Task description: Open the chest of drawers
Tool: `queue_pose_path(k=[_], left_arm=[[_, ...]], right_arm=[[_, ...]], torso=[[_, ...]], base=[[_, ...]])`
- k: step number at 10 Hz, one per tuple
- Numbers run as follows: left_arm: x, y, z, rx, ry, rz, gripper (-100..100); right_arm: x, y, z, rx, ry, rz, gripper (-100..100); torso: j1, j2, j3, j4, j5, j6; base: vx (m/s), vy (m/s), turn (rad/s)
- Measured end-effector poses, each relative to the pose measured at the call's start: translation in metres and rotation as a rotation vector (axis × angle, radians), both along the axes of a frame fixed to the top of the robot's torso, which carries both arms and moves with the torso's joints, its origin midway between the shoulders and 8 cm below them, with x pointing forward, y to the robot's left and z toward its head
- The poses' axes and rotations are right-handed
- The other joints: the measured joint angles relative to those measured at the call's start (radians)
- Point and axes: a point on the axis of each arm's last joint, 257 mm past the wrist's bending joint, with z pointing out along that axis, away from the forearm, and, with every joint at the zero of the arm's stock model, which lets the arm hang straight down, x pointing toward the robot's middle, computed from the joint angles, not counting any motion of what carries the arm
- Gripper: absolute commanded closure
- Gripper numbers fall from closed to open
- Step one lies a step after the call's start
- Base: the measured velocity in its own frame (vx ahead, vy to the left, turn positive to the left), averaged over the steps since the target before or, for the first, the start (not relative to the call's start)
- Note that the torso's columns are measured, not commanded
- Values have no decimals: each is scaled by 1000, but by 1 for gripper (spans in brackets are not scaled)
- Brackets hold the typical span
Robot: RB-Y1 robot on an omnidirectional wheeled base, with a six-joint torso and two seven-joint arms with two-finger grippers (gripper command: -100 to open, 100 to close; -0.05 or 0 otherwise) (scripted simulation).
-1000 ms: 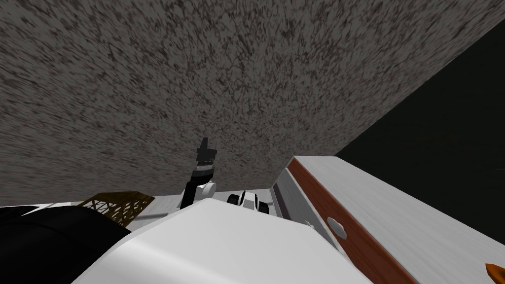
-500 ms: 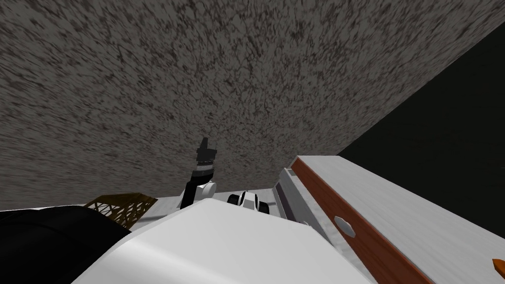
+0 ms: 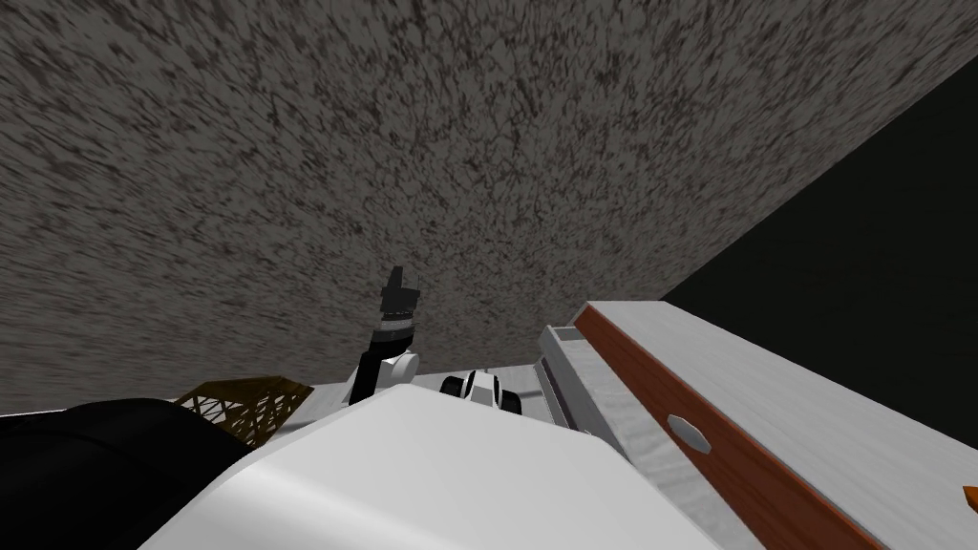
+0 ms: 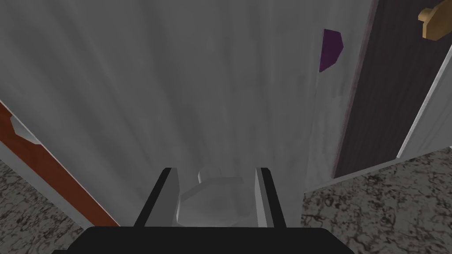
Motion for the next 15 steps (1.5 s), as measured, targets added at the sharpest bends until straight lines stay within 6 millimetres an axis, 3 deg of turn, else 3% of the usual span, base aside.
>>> queue_pose_path(k=[3, 7, 8, 11, 13, 15], left_arm=[[0, 0, 0, 0, 0, 0, 0], [0, 0, 0, 0, 0, 0, 0], [0, 0, 0, 0, 0, 0, 0], [0, 0, 0, 0, 0, 0, 0], [0, 0, 0, 0, 0, 0, 0], [0, 0, 0, 0, 0, 0, 0]], right_arm=[[0, 6, 3, -6, -3, 3, 100], [-2, 15, 1, -2, 0, 7, 100], [-1, 17, 2, -6, -3, 8, -100], [12, 5, -15, 14, 23, 42, -100], [14, -4, -24, 30, 39, 37, -100], [17, -22, -32, 29, 57, 36, -100]], torso=[[9, 1, 2, -1, -2, 0], [4, 1, 1, -1, -1, 1], [8, 1, 3, -1, -2, 0], [-2, 3, 2, -1, -1, 4], [10, 3, 1, -1, 1, 0], [3, -1, 0, -2, -2, 1]], base=[[-42, 178, -11], [-45, 150, -11], [-135, 178, 306], [-111, 6, 104], [-143, 64, 296], [-57, 29, -5]])
